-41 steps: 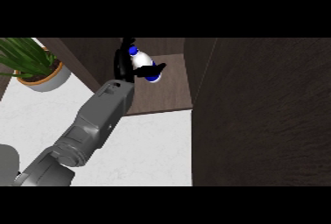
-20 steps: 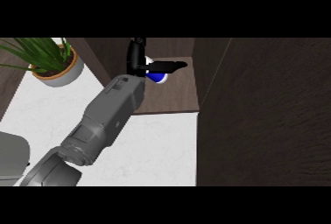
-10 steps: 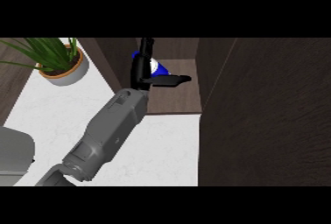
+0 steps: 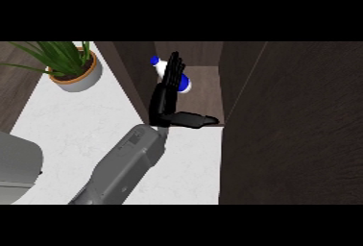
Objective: Pick up the bottled water, place it into the cabinet and close the cabinet
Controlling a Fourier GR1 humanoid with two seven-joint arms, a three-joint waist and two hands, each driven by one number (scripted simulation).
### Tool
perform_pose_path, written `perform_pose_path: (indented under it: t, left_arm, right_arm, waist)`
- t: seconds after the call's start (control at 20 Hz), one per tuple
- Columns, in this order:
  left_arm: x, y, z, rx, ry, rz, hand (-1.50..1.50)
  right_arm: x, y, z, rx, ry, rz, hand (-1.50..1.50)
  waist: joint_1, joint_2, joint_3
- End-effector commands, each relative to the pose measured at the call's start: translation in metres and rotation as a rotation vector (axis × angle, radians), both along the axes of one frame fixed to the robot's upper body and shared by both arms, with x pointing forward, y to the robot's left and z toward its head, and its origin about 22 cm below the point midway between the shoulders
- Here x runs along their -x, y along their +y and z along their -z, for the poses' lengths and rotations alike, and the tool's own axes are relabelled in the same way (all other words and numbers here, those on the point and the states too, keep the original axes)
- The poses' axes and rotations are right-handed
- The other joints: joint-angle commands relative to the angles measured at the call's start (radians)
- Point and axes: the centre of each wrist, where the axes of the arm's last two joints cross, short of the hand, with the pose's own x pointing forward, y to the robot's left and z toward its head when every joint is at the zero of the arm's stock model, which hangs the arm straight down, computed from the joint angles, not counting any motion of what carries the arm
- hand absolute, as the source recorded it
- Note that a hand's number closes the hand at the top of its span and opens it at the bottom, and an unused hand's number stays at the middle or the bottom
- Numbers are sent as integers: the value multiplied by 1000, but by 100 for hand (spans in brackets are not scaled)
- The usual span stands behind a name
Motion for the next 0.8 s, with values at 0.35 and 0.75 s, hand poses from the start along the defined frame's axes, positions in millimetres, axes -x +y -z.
perform_pose_path:
  t: [0.35,0.75]
  left_arm:
    - [77,15,-8,74,-33,129,-150]
    - [127,55,22,72,15,104,150]
  right_arm:
    - [3,3,-28,119,-52,-71,-150]
    - [6,4,-34,224,-15,-332,150]
  waist:
    - [11,0,0]
    - [4,2,0]
